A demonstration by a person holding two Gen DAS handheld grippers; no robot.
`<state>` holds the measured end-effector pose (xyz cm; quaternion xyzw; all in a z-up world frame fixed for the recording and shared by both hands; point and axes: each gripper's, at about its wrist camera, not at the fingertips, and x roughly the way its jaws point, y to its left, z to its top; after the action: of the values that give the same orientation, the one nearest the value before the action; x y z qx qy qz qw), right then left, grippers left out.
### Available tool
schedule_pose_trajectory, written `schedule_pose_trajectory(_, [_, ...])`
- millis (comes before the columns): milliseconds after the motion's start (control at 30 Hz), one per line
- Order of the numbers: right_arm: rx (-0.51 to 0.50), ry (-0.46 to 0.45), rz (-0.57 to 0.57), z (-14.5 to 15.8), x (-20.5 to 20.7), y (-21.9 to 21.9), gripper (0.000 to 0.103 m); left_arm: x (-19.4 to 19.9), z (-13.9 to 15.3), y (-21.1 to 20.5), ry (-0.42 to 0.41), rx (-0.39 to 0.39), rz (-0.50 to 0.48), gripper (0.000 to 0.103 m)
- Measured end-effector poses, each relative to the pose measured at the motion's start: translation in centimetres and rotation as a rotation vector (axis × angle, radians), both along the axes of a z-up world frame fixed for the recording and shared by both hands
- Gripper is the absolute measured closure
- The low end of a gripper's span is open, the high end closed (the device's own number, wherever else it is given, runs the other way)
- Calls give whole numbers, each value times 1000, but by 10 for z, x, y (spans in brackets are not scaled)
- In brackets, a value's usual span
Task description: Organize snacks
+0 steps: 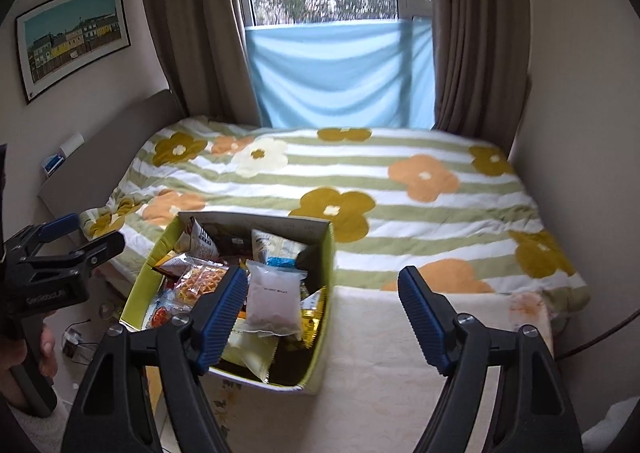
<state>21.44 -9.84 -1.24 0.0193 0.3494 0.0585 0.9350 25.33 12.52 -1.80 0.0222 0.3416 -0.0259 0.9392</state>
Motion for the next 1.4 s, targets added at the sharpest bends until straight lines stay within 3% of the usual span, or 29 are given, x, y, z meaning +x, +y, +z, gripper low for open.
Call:
schedule_pose_trajectory(67, [-14, -49, -20, 13, -22, -10, 27, -26, 9, -6, -34, -21, 22, 0])
schedule_pose_trajectory(167, [-21, -115, -34, 25, -52, -19, 1, -65, 18, -20, -92, -24, 48, 0])
schedule_pose_trajectory(467, [-27, -158, -97, 21, -120, -40, 1, -145, 17, -54, -154, -21, 14, 0])
schedule_pose_trajectory(633, [-35, -155, -114, 16, -138, -50, 1, -166, 15, -61, -178, -26, 6, 0])
schedule_pose_trajectory(1400, [-17, -193, -136, 22, -165, -72, 1, -191, 28, -85, -221, -18, -14, 0])
